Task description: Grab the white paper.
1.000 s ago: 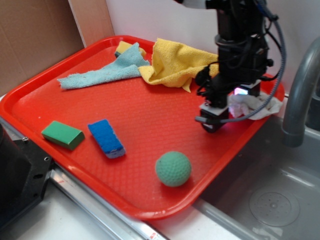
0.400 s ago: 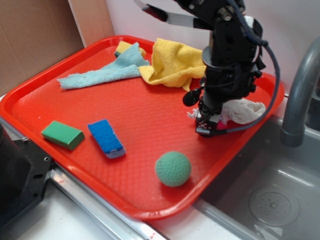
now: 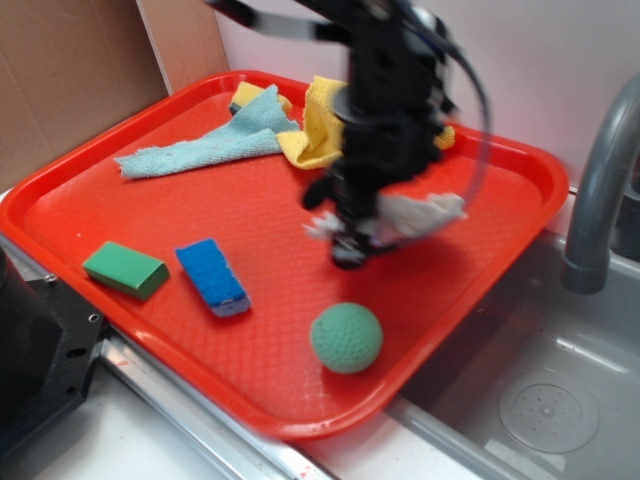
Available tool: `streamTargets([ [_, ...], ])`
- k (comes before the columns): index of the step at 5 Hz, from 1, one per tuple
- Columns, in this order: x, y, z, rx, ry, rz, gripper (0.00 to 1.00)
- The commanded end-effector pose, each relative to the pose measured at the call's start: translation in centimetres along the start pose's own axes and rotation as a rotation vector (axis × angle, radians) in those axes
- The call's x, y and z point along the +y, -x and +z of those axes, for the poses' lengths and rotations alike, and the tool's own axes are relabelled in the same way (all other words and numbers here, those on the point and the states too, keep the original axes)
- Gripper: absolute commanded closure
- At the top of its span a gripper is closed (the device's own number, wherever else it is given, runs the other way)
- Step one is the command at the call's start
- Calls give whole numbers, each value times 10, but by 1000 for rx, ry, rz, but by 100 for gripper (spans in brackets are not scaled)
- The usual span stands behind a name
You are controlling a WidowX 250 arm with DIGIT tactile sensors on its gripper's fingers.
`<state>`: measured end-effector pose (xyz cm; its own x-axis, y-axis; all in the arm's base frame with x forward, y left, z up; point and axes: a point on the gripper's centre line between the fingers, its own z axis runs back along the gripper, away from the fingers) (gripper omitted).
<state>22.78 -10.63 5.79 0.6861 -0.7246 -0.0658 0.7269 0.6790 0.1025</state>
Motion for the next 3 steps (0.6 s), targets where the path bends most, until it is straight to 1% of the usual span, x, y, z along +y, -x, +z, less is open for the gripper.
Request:
streamTargets([
  [1, -23, 116, 102, -160, 39, 502, 100],
  [2, -5, 157, 146, -162, 3, 752, 100],
  [3, 15, 170, 146, -118, -15, 884, 100],
])
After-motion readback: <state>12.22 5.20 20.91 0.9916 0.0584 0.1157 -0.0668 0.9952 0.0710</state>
